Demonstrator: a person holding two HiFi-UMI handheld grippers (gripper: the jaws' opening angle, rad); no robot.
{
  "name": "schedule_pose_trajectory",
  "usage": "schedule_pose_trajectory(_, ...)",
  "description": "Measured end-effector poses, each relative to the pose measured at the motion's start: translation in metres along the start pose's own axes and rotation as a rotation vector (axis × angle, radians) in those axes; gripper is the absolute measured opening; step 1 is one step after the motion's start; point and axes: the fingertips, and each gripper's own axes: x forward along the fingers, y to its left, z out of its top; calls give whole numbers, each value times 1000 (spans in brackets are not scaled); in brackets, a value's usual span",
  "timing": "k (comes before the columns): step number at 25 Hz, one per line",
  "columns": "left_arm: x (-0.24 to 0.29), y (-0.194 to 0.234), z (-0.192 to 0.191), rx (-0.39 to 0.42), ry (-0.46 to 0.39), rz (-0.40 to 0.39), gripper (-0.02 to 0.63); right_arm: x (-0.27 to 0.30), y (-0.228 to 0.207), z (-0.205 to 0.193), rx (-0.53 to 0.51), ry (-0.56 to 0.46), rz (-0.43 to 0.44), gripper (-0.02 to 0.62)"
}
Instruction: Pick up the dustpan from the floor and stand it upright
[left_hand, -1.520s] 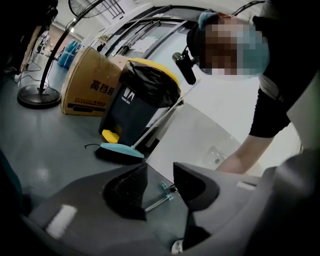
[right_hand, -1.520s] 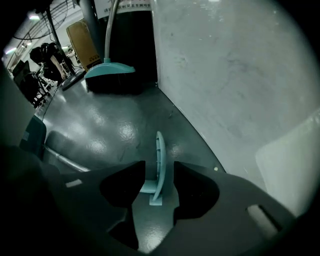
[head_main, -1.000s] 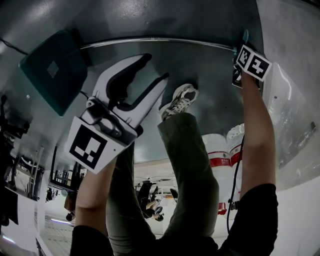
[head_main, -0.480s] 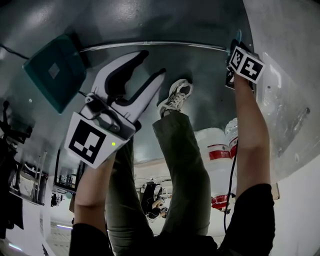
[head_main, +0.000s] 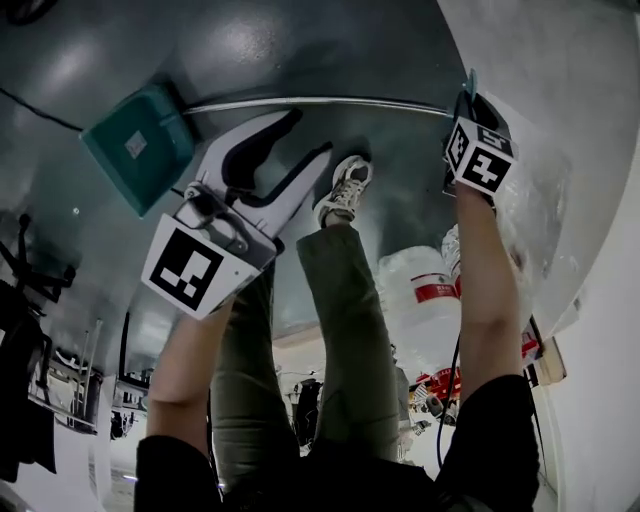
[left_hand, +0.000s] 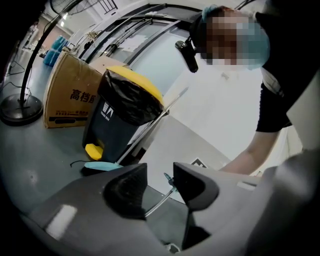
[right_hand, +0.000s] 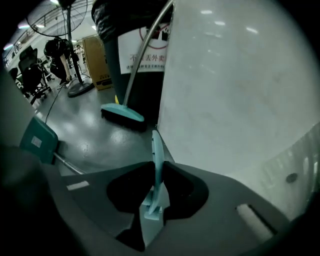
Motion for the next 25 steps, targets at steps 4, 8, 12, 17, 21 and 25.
schedule_pose_trajectory(4, -16, -25, 19, 9, 6, -16, 172, -46, -14, 12, 2, -32, -33, 63)
schedule_pose_trajectory(8, -36, -39, 44, 36, 8, -26, 172, -89, -28, 38, -34, -68, -80, 63)
schedule_pose_trajectory(12, -58, -49, 66, 58, -9, -18, 172, -131, -47, 68, -73, -106, -133, 63)
schedule_pose_trajectory(17, -80, -59, 91, 87, -44, -4, 172, -188, -64, 119, -160, -177, -173, 64)
schedule_pose_trajectory(21, -88, -72, 108, 76, -58, 1, 172, -231, -79, 151, -212, -216, -224, 66)
schedule_pose_trajectory(25, -92, -81, 128, 56, -99, 23, 172, -265, -87, 177, -276, -251, -262, 67)
